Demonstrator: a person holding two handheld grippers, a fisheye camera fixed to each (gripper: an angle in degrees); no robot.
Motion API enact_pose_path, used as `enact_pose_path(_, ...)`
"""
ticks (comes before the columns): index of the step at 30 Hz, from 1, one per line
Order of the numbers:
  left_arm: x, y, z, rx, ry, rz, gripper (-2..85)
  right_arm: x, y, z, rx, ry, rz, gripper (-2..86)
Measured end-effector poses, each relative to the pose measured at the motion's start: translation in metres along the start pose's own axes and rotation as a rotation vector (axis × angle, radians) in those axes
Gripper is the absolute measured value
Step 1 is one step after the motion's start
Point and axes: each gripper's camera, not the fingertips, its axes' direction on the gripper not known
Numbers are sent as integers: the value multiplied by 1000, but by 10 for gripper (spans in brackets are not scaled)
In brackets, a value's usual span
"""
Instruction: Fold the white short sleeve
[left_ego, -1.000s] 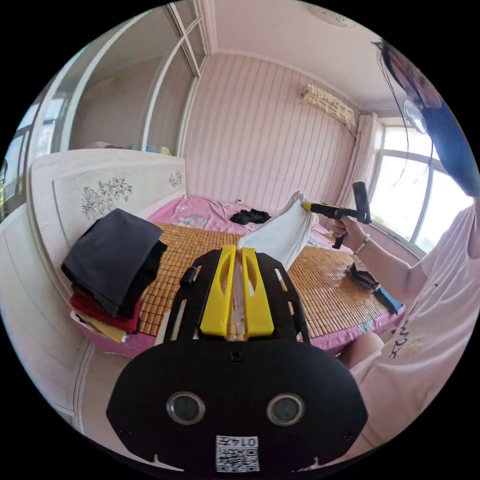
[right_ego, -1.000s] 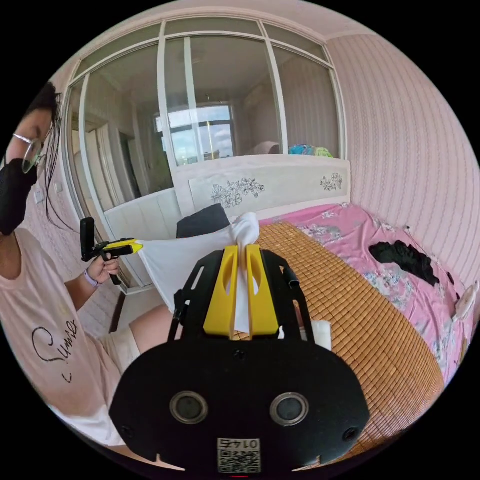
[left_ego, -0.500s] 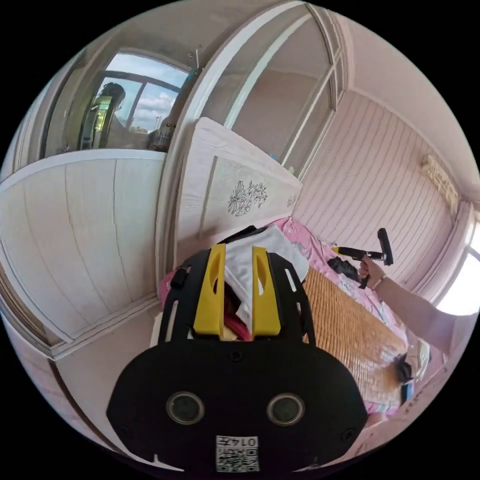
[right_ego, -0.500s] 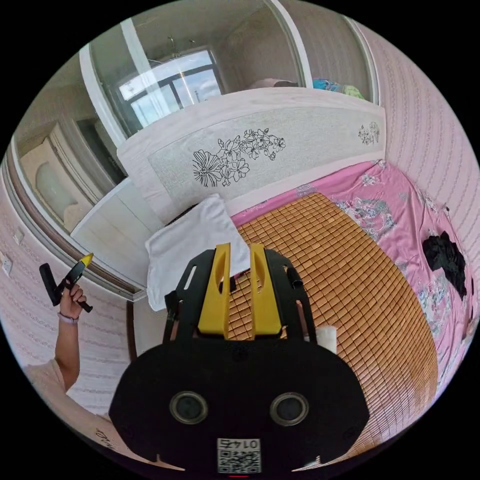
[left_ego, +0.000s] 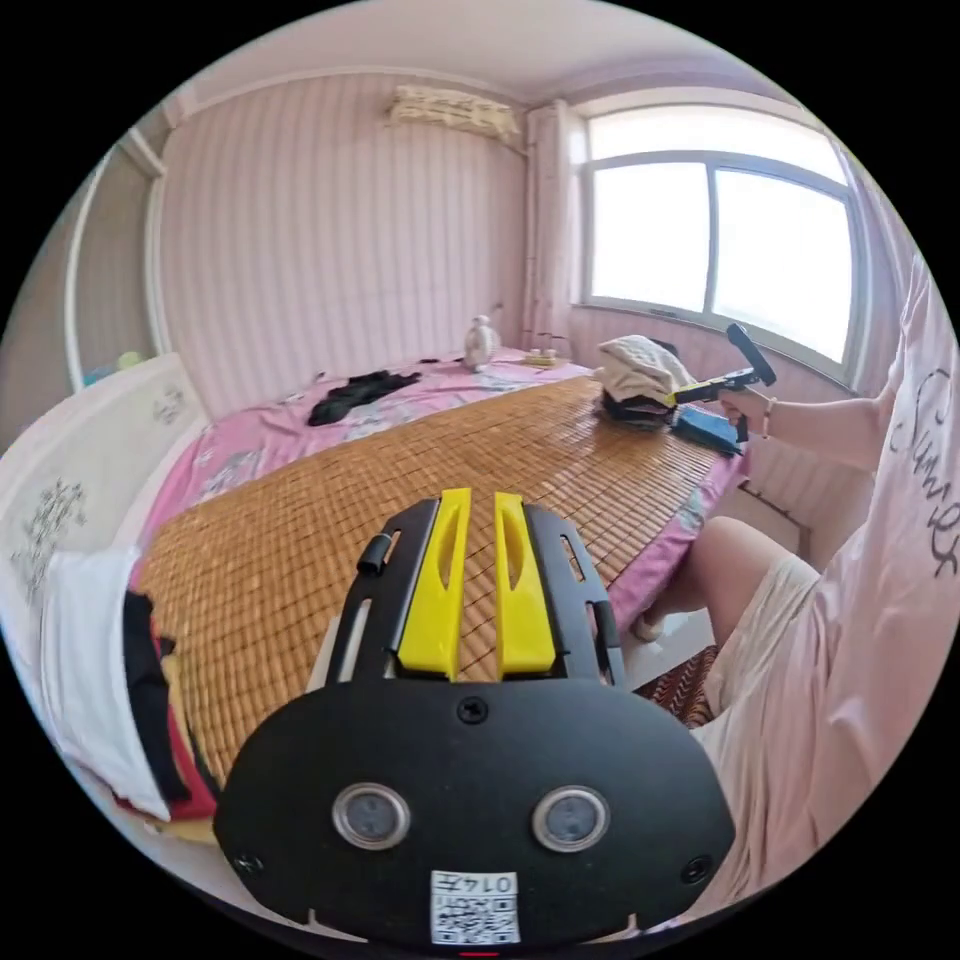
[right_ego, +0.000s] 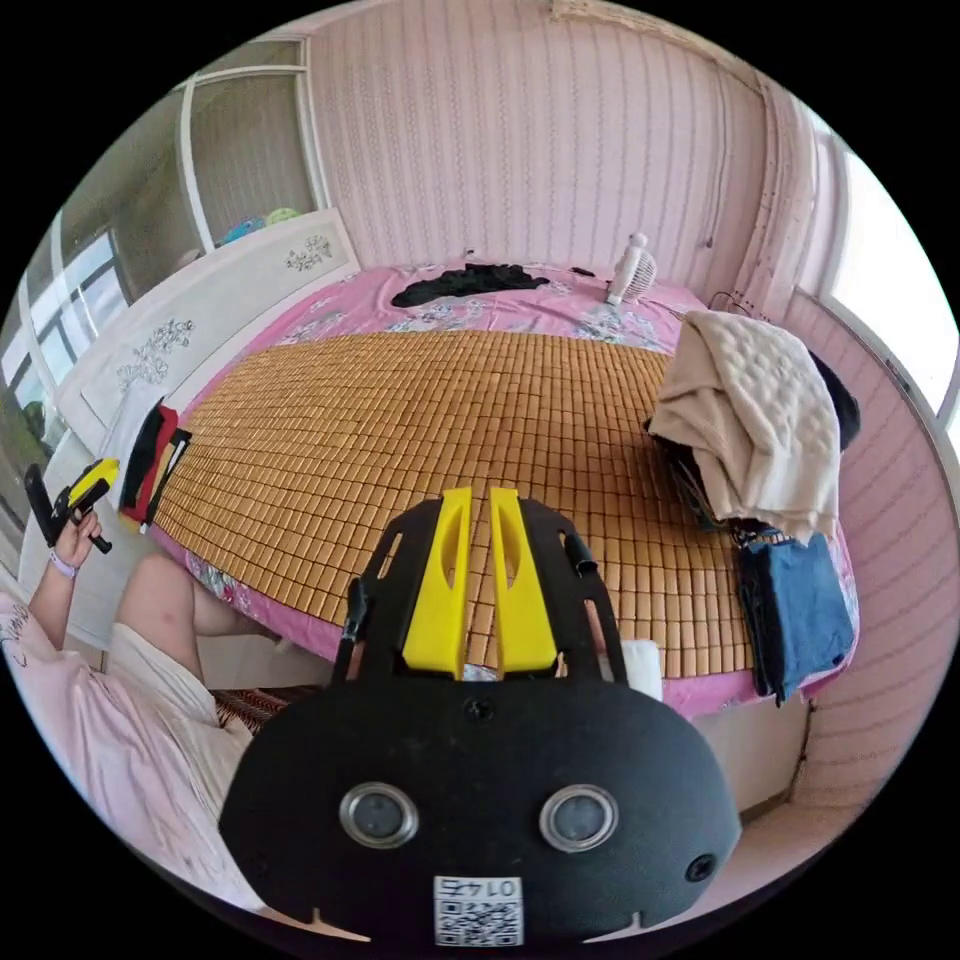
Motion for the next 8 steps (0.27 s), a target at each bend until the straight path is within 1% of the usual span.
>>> enact_pose_path(2,60,-59,71,2,142,148,64,42,26,-11,0,79,58,45)
enact_pose_path(3,76,-73,89,-6,172,184,67,67,43,-15,-5,118,92,53)
enact_pose_path(5,142,-121,157,-37,289,308,78,104,66,-17,-20,173,145,68)
enact_pose_path(6,159,-131,173,-49,318,336,80,127,79,-16,-33,205,178,76)
enact_pose_path(8,225,-166,236,-89,412,438,91,161,94,-15,-45,231,220,81)
